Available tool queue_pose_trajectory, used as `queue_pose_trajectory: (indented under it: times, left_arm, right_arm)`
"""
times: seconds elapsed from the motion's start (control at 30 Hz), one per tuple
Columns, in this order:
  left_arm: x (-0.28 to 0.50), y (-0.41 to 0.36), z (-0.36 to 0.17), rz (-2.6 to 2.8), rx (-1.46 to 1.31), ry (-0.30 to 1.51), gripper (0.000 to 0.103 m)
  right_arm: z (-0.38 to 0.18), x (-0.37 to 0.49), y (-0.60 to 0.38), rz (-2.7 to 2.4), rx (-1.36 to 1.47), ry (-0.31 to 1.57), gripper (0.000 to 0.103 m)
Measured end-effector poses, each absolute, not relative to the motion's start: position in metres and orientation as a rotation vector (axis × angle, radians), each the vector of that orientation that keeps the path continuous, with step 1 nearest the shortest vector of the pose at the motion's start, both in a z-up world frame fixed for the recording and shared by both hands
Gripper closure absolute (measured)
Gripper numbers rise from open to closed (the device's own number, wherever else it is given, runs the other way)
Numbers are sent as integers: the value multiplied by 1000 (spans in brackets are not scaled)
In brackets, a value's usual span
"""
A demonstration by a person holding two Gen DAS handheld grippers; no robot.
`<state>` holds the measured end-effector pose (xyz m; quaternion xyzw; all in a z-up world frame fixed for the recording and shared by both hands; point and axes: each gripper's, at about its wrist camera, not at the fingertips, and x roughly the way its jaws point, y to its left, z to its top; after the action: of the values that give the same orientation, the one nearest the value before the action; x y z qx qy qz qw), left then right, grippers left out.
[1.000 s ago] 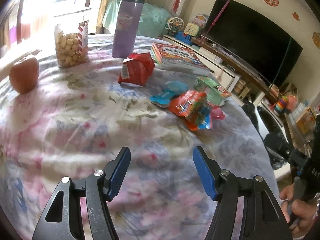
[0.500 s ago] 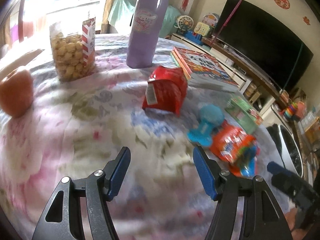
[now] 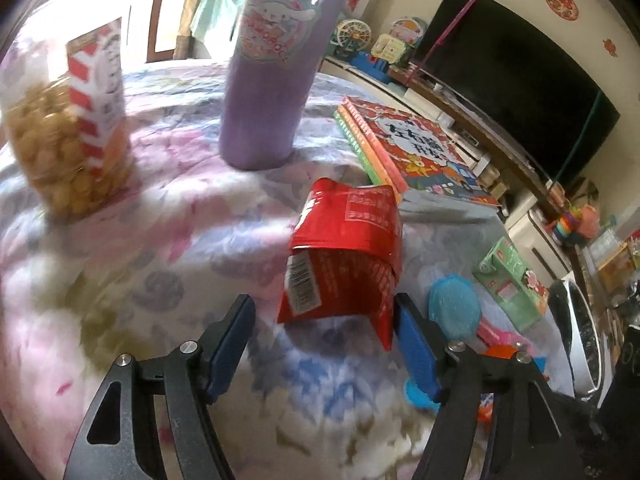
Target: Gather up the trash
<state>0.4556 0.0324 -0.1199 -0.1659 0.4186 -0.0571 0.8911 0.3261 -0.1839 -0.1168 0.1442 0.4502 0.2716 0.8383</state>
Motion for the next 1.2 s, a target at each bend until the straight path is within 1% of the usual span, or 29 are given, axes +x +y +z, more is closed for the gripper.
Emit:
queue_pose_trajectory:
  times: [0.13,0.2,0.23,0.33,0.7,0.87,1.2]
  left_arm:
    - [464,28,-126,-151,-352,871,73]
    - [463,26,-126,-146,-347,873,77]
    - [461,25,-126,-147,-348,871,83]
    - [451,19,-124,-156,-350,871,89]
    - [387,-29,-115,-271,-333,899,91]
    - [357,-39,-110,-302,-343,906,91]
    - [302,-78,-83,-352,-306,880,91]
  right_arm:
    - [-118,322,-191,575,307,949,81]
    - [-118,320,-193,579,311,952,82]
    - [-117,318,-195,578,309,950,83]
    - [-114,313,-197,586,309,949,83]
    - [-102,286,-222,573,316,916,83]
    - [-91,269,-244,552,317,890,83]
    - [-79,243,-284,502,332,850,83]
